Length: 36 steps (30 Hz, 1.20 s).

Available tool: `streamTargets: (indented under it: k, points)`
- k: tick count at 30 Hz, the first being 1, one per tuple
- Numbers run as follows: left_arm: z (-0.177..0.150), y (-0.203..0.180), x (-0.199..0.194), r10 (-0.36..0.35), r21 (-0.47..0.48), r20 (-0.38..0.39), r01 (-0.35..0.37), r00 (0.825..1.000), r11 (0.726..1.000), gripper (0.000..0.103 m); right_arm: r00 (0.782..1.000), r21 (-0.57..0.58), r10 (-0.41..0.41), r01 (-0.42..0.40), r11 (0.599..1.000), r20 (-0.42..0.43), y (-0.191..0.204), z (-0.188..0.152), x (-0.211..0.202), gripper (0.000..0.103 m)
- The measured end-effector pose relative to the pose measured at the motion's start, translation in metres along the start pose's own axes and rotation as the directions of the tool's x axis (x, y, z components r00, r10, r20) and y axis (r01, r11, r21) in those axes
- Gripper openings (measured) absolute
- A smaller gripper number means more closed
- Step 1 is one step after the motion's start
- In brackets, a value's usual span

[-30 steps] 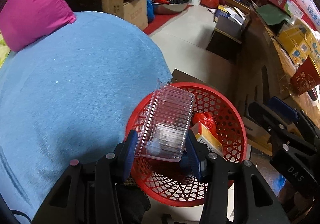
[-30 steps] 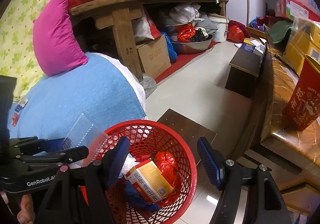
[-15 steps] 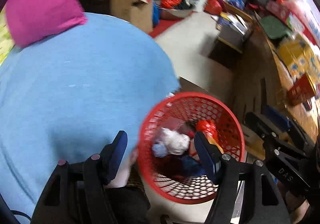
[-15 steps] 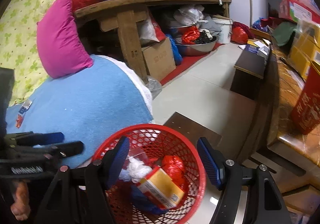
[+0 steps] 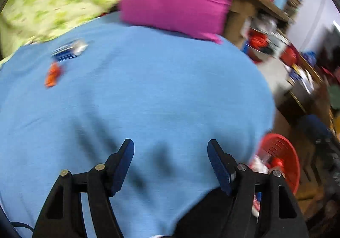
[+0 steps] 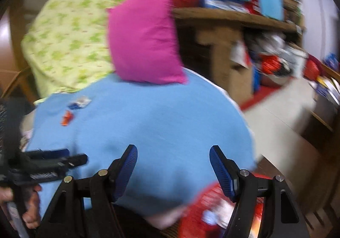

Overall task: Collect trash
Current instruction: 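Return both tools to the orange wrapper and blue-white box on the blanket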

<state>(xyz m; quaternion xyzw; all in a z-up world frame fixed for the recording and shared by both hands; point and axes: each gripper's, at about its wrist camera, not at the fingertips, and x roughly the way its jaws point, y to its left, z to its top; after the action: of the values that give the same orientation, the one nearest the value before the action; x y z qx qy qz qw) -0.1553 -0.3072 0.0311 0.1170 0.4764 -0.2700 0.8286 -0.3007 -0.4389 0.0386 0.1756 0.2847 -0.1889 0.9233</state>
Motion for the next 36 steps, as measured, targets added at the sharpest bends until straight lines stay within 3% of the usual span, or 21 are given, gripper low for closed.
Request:
streamTargets:
  k: [8, 14, 22, 30, 36]
  points:
    - [0.008, 0.108, -0.003, 0.124, -0.177, 0.017, -0.119, 0.992, 0.977, 0.073, 0.977, -0.100, 0.214, -0.212, 0.972, 0.004, 0.121, 0.025, 0.035, 0.077]
    - [0.019, 0.175, 0.007, 0.184, -0.274, 0.017, -0.172, 0.983, 0.946, 0.073, 0.961, -0.144, 0.276, -0.276, 0.950, -0.021, 0.181, 0.017, 0.075, 0.077]
    - [0.054, 0.232, 0.042, 0.184, -0.354, 0.017, -0.166, 0.983, 0.920, 0.073, 0.956, -0.120, 0.294, -0.290, 0.949, 0.012, 0.211, 0.018, 0.115, 0.077]
    - [0.105, 0.255, 0.087, 0.181, -0.369, 0.012, -0.164, 0.983, 0.915, 0.073, 0.958, -0.147, 0.285, -0.282, 0.948, 0.001, 0.215, 0.003, 0.137, 0.077]
    - [0.120, 0.266, 0.111, 0.176, -0.385, 0.000, -0.162, 0.984, 0.909, 0.073, 0.956, -0.145, 0.292, -0.290, 0.946, -0.011, 0.215, 0.002, 0.142, 0.077]
